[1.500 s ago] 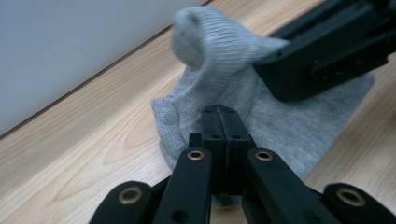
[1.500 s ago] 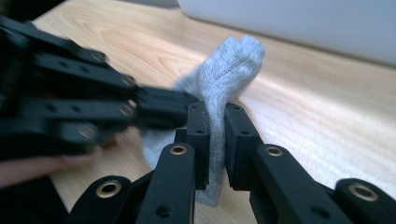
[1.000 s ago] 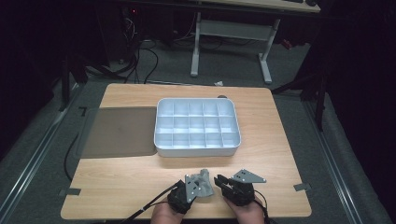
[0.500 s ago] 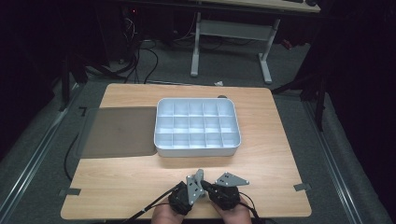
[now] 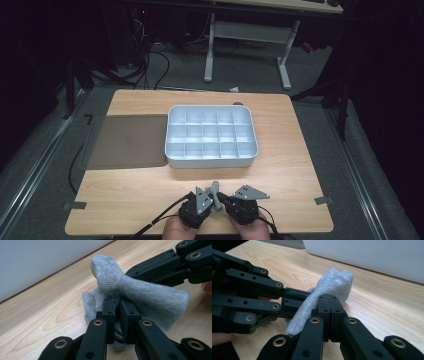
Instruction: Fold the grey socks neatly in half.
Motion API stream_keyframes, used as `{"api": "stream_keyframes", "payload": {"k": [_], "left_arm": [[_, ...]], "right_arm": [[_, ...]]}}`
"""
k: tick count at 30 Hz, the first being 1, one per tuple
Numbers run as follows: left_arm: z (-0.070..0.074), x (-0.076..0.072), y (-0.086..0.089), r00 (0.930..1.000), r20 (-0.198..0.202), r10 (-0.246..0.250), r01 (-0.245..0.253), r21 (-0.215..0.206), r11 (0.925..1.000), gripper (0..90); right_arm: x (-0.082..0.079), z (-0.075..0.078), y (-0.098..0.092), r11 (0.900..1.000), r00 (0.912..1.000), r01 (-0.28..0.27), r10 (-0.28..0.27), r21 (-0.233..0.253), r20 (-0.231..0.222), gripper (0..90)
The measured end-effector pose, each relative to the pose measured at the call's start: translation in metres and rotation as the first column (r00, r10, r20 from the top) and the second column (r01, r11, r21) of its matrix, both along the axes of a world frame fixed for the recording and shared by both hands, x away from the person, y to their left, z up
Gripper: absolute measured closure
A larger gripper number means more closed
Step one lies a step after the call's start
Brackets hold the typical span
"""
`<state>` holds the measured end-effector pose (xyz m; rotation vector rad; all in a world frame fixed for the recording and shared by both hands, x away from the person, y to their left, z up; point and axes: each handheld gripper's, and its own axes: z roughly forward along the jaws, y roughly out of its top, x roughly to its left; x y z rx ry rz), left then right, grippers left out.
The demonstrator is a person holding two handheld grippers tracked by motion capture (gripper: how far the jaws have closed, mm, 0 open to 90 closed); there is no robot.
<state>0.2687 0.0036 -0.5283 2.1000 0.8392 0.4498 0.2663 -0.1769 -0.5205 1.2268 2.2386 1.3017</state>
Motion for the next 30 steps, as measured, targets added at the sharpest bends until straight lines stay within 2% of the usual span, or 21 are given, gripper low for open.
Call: {"api": "stream_keyframes", "payload": {"k": [2, 7, 12, 16, 18, 20, 22, 23, 30], "left_arm": [[0.0, -0.001, 0.0, 1.0, 0.005, -0.002, 0.002, -0.001, 1.0, 82.3], [0.003, -0.002, 0.004, 1.0, -0.005, -0.008, 0.008, -0.045, 0.9989, 76.7], [0.011, -0.007, 0.012, 0.9993, 0.037, 0.001, 0.002, -0.09, 0.9959, 76.2], [0.016, -0.009, 0.028, 0.9962, 0.071, 0.051, -0.043, -0.111, 0.9929, 78.9], [0.015, -0.006, 0.035, 0.9962, 0.045, 0.075, -0.07, -0.101, 0.9924, 83.3], [0.01, -0.004, 0.039, 0.9957, 0.001, 0.093, -0.092, -0.075, 0.9929, 85.5], [0.003, -0.003, 0.038, 0.9953, -0.049, 0.083, -0.085, -0.043, 0.9954, 86.1], [0.0, -0.004, 0.036, 0.9954, -0.06, 0.075, -0.077, -0.032, 0.9965, 86.2], [0.001, -0.005, 0.023, 0.9967, -0.072, 0.038, -0.04, -0.025, 0.9989, 85.8]], "right_arm": [[-0.001, 0.0, 0.0, 1.0, 1.0, -0.003, 0.003, -0.016, 0.009, 90.0], [0.0, -0.001, -0.002, 0.999, 0.9998, 0.005, -0.005, -0.033, 0.02, 90.0], [0.0, -0.002, -0.005, 0.999, 0.9999, 0.008, -0.007, -0.039, 0.015, 90.0], [0.0, -0.002, -0.005, 0.999, 0.9999, 0.007, -0.006, -0.037, 0.014, 89.9], [0.0, -0.003, -0.005, 0.999, 0.9999, 0.005, -0.004, -0.038, 0.014, 89.9], [0.0, -0.002, -0.004, 0.999, 0.9999, 0.003, -0.002, -0.038, 0.014, 90.0], [-0.001, -0.002, -0.004, 0.999, 0.9999, 0.0, 0.001, -0.037, 0.014, 89.9], [-0.001, -0.002, -0.004, 0.999, 0.9999, 0.0, 0.001, -0.037, 0.013, 89.9], [-0.001, -0.003, -0.005, 0.999, 0.9999, 0.003, -0.003, -0.037, 0.011, 89.9]]}}
